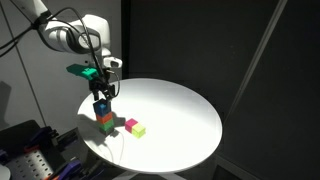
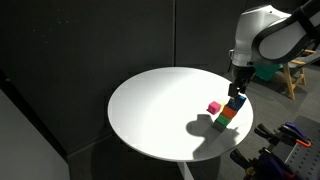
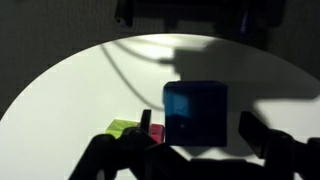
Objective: Pick up the blue block and then put it back on top of the orange block
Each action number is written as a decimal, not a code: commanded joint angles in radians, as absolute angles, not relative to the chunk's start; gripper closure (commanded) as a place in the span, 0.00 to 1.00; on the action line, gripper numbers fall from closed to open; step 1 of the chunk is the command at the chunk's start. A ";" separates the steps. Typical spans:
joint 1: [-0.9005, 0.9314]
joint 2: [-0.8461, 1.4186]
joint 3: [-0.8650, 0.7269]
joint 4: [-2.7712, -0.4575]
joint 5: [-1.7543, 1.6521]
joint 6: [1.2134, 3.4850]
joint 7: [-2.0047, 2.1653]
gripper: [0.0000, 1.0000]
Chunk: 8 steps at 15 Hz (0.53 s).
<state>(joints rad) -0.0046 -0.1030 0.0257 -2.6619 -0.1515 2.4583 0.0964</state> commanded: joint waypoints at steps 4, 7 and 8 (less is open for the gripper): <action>-0.012 -0.120 0.020 -2.674 -0.179 2.471 0.105 0.00; -0.009 -0.130 0.021 -2.674 -0.170 2.459 0.095 0.00; -0.007 -0.132 0.022 -2.672 -0.166 2.454 0.091 0.00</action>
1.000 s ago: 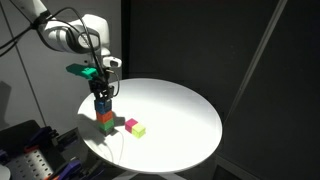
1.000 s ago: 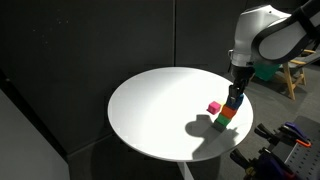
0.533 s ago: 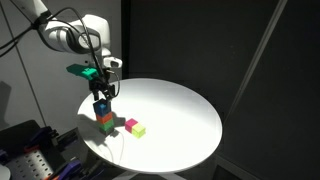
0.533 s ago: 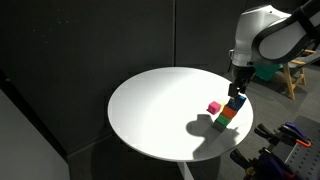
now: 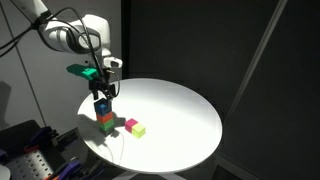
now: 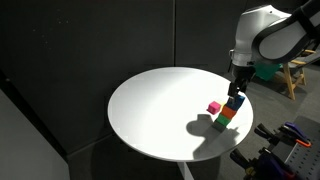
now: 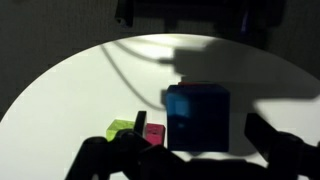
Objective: Pick up the blue block and then put it back on top of the orange block
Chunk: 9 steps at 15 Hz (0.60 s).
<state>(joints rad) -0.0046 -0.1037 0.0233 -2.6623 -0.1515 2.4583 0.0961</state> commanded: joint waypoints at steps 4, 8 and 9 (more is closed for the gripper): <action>-0.003 -0.149 0.026 -2.666 -0.164 2.432 0.086 0.00; 0.004 -0.158 0.033 -2.656 -0.167 2.401 0.080 0.00; 0.005 -0.160 0.035 -2.652 -0.166 2.386 0.073 0.00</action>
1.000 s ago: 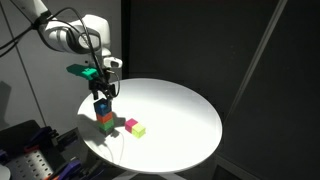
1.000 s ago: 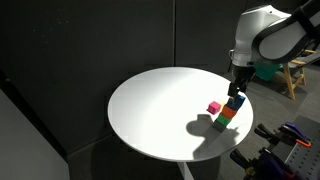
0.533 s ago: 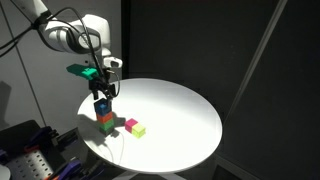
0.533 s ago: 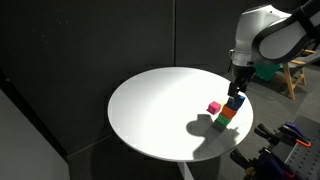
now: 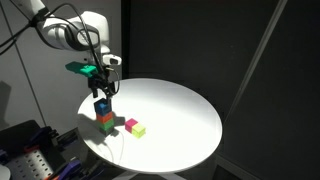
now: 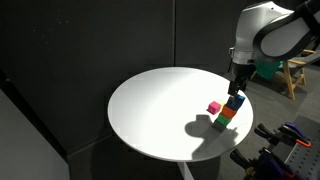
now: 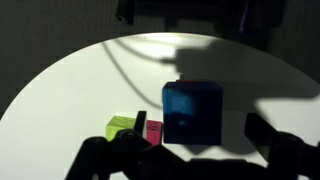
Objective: Pick up the blue block and then put it back on top of the orange block
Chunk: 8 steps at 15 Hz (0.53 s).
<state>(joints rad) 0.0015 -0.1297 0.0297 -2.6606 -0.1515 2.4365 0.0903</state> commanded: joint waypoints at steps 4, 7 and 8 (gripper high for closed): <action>0.012 -0.173 0.043 -2.637 -0.168 2.321 0.058 0.00; 0.017 -0.192 0.053 -2.626 -0.175 2.281 0.062 0.00; 0.018 -0.199 0.056 -2.624 -0.177 2.270 0.063 0.00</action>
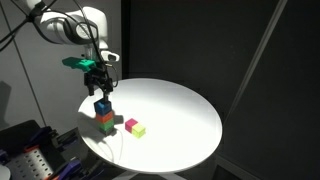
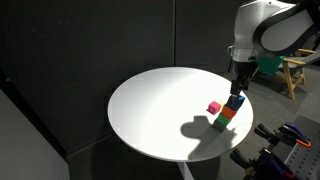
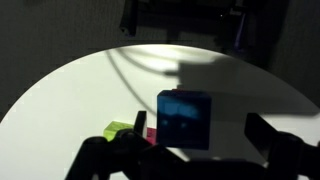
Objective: Pick up the blue block and then put it back on top of the orange block
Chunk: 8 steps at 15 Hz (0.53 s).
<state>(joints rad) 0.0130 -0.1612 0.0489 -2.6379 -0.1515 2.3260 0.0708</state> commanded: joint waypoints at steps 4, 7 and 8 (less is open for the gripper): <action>0.024 -0.230 0.068 -2.614 -0.183 2.225 0.062 0.00; 0.030 -0.245 0.072 -2.604 -0.180 2.189 0.051 0.00; 0.031 -0.251 0.073 -2.601 -0.179 2.177 0.048 0.00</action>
<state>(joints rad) 0.0267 -0.2214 0.0704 -2.6180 -0.1571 2.2332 0.0681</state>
